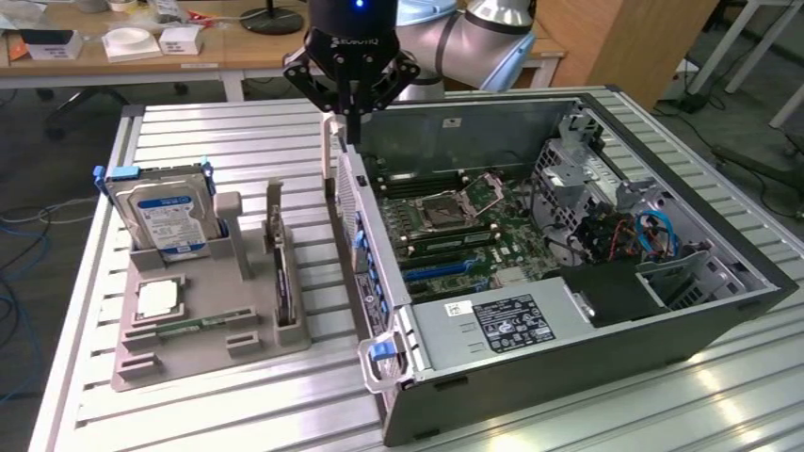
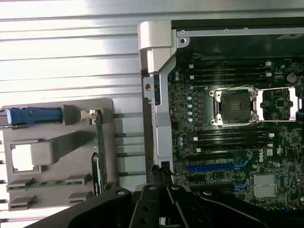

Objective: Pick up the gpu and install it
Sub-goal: 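Reach for the gpu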

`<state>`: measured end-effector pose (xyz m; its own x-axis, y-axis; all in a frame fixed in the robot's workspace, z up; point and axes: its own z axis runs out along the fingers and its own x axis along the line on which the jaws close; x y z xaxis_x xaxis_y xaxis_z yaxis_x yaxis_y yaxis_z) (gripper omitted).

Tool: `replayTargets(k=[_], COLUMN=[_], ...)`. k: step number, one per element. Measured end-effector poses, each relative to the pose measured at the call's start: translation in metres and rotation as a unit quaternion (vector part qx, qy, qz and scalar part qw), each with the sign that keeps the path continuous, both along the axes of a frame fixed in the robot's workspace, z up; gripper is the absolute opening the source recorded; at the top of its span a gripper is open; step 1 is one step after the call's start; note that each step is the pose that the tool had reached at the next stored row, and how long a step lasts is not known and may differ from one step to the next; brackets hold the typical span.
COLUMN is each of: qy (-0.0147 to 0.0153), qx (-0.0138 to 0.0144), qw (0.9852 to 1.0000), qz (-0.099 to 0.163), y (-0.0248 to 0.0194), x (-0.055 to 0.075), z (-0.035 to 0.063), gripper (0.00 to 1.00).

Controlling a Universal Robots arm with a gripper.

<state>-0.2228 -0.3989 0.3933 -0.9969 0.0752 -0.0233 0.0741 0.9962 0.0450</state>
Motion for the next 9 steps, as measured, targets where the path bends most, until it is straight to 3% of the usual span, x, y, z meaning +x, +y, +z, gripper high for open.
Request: replayTargets(k=[9], qy=[0.0000], qx=[0.0000], qw=[1.0000], qz=[0.000], y=[0.0000], x=[-0.0066], z=[0.0000], gripper=[0.10])
